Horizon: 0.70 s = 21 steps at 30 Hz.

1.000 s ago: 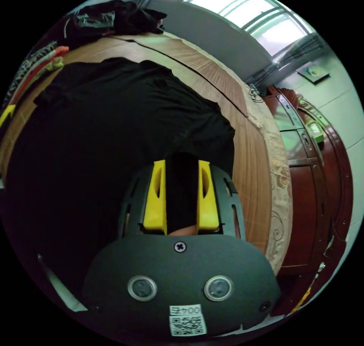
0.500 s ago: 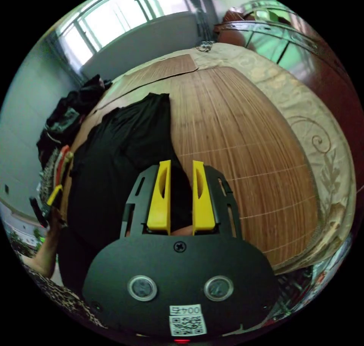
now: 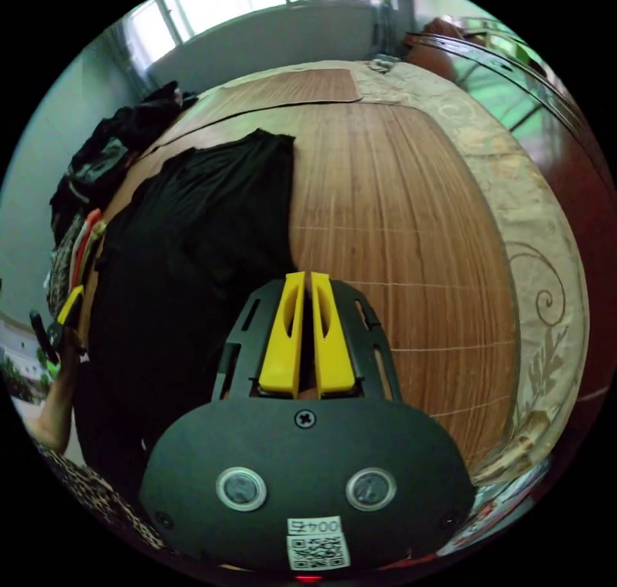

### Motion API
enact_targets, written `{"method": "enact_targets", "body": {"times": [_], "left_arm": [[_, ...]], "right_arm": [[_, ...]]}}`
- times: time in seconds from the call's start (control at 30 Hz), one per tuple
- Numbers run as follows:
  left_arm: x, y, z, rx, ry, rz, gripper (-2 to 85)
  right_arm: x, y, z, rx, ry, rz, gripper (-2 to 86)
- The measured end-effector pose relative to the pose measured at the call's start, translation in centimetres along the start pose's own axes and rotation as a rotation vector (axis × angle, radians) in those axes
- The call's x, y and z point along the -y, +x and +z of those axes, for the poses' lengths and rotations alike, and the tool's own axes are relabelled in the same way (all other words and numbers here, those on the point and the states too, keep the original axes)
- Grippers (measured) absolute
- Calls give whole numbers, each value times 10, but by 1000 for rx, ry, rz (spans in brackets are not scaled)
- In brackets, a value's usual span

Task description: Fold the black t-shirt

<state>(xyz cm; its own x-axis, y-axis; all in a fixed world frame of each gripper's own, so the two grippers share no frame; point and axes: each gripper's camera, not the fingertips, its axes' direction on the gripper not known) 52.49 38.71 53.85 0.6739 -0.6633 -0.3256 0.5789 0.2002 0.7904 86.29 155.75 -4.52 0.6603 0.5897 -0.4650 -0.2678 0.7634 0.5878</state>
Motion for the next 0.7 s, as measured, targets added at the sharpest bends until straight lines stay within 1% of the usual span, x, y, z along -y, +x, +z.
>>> {"method": "enact_targets", "body": {"times": [0.03,0.1,0.2,0.27,0.37,0.47,0.53,0.57,0.63,0.7], "left_arm": [[0,0,0,0,-1,2,3],[1,1,3,1,-4,10,3],[3,0,6,-1,-6,18,3],[4,-1,9,-3,-8,18,2],[6,-3,14,-5,-11,18,2],[8,-4,20,-5,-13,27,2],[10,-6,25,-4,-14,32,2],[10,-6,26,-4,-14,32,2],[12,-9,31,-5,-14,30,2],[14,-12,37,-10,-12,26,2]], "right_arm": [[0,12,2,17,-1,57,30],[-1,24,4,77,-16,87,47],[6,24,-9,61,79,82,63],[27,15,-12,108,127,42,65],[68,0,4,125,82,-3,74],[104,-21,24,68,43,-41,78],[114,-38,23,32,92,-79,69],[115,-52,21,56,122,-129,63],[113,-71,24,70,104,-196,58],[107,-85,32,18,71,-225,54]]}}
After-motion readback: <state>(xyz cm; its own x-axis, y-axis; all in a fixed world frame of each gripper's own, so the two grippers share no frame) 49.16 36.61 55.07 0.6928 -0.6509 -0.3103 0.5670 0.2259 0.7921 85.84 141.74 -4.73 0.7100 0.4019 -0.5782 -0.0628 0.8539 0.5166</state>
